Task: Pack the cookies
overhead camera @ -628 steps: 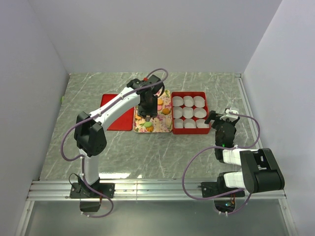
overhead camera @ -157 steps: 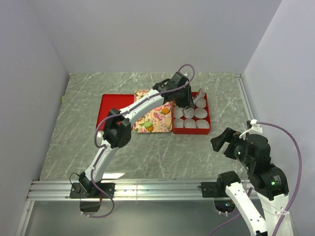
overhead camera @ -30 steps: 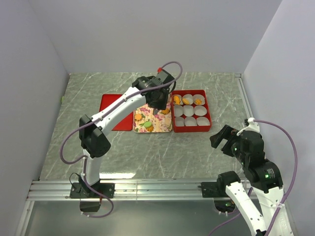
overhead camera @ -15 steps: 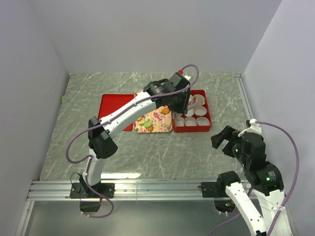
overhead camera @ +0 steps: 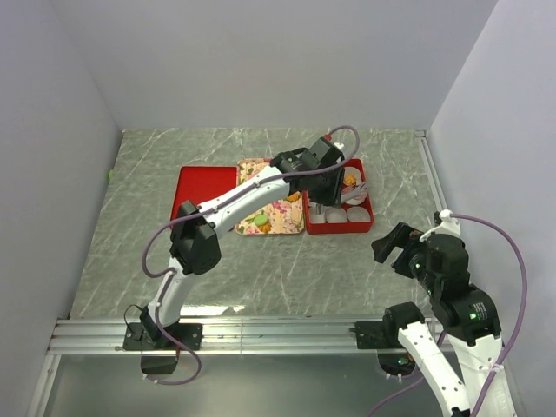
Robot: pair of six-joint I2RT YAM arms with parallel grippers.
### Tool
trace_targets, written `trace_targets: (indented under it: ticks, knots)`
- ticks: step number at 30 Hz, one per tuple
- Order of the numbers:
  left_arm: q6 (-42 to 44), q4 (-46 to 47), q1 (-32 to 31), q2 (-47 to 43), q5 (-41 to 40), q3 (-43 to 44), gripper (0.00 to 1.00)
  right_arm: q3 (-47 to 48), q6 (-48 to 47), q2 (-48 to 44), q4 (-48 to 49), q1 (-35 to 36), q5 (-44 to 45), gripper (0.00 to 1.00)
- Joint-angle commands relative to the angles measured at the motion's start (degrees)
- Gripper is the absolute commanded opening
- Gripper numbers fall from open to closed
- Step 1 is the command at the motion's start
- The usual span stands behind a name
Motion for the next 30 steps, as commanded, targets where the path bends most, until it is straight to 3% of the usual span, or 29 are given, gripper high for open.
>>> trace_targets:
  ticks: [1, 30]
  knots:
    - [-0.65, 2.99, -0.02, 0.75, -0.31, 1.98, 0.33, 0.21, -1.05, 1.1, 2.16, 0.41, -0.34, 0.97]
    - [0.49, 0.97, -0.02, 4.45, -4.53, 7.35, 0.5, -0.32, -0.79, 2.33, 2.95, 0.5, -0.69, 0.97]
